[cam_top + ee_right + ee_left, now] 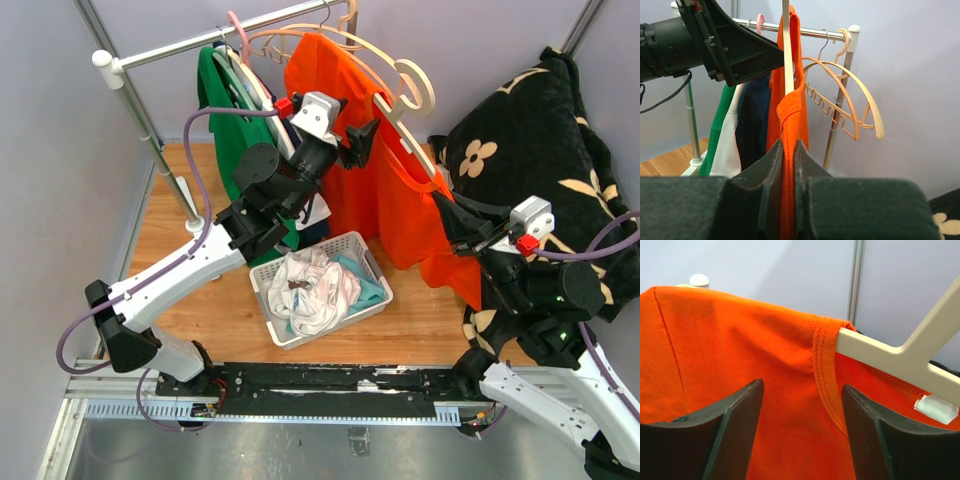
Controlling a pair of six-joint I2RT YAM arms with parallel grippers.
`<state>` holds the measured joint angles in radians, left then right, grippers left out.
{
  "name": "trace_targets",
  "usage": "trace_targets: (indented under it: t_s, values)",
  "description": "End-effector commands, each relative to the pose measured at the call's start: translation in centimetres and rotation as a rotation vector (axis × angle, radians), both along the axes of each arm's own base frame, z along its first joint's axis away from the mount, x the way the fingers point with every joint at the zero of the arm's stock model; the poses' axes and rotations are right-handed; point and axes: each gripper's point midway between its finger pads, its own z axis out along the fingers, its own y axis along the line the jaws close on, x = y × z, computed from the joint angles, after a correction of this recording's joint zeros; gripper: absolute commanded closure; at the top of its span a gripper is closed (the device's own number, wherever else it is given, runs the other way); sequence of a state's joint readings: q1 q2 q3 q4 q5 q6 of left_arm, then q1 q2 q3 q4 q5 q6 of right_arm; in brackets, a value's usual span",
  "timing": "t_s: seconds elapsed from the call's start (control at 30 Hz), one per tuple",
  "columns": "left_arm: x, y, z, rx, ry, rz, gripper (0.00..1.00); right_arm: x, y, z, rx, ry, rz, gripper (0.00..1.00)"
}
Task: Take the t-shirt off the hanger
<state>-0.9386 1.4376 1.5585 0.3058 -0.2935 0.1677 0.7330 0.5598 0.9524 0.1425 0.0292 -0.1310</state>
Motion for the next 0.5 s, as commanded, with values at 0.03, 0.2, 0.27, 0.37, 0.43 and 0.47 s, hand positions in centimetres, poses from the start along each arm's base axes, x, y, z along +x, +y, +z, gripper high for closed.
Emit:
trace_targets:
  t_s: [0.03,0.2,0.27,0.37,0.43,0.47]
  values:
    - [0.0,0.2,2.5,-0.059,-0.061,-0.019,0.41,-0.9,-0.8,2.0,0.055,-0.061,0.006,0.99]
    - [-0.1,0.0,2.6,-0.058,-0.071,-0.034,0.86,-0.7,-0.9,1.8,0.056,-0.054,-0.010,0.99]
    - [-0.6,-0.3,2.5,-0.048,-0.080,-0.065,0.99,-0.5,-1.1,1.8,0.063,-0.051,-0.021,0.99]
    - [-1.8,-1.0,1.9,-0.018,-0.083,-0.137,1.00,-0.1,-1.3,1.6,0.074,-0.042,-0.045,0.99]
    - [-2.9,-1.7,1.4,0.013,-0.076,-0.211,1.00,0.2,-1.6,1.6,0.086,-0.038,-0.064,0.99]
    - [-3.6,-2.1,1.1,0.026,-0.074,-0.251,1.00,0.5,-1.7,1.4,0.089,-0.034,-0.075,0.99]
